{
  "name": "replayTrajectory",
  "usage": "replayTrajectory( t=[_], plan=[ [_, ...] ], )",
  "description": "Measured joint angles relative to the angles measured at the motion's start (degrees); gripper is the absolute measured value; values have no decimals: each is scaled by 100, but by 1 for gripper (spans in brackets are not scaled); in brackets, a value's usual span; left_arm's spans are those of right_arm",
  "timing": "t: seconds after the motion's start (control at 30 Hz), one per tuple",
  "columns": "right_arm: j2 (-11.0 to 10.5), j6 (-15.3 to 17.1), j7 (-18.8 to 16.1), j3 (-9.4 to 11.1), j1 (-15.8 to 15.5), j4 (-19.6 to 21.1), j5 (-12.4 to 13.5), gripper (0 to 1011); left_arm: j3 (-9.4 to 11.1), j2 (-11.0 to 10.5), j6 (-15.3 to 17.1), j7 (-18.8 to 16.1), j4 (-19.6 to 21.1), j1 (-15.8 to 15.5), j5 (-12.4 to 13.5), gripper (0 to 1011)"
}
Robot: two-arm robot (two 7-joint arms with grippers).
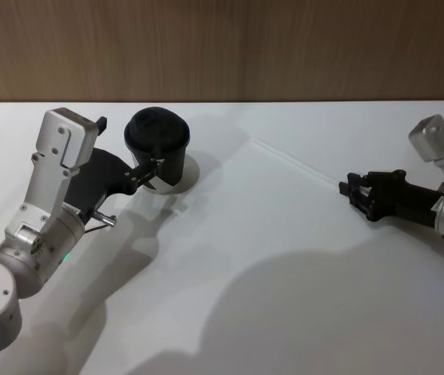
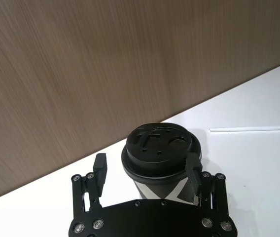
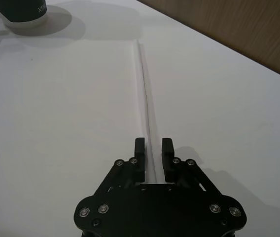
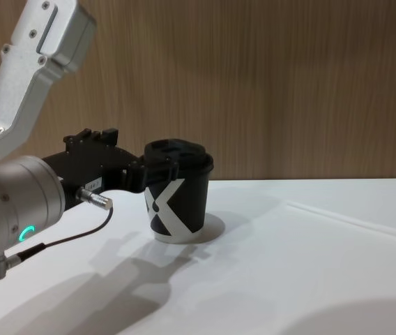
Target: Pick up the straw with one hand, pass it to the other hand, and insert it into the cup.
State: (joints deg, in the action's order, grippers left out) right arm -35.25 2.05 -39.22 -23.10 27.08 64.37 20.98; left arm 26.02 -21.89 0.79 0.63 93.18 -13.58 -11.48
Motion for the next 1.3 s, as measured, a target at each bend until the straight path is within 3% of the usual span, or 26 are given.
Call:
replayTrajectory(
  t=[0.3,0.8,1.3],
  plan=[
    [-15,-26,-29,7,3,3,35,24,0,0,0,0,0,0,0,1003],
    [-46,-100,-63,48,-36,172,179,4,0,0,0,0,0,0,0,1003],
    [42,-385,-82,450,-94,608,795,4,0,0,0,0,0,-1,1,1003]
  ],
)
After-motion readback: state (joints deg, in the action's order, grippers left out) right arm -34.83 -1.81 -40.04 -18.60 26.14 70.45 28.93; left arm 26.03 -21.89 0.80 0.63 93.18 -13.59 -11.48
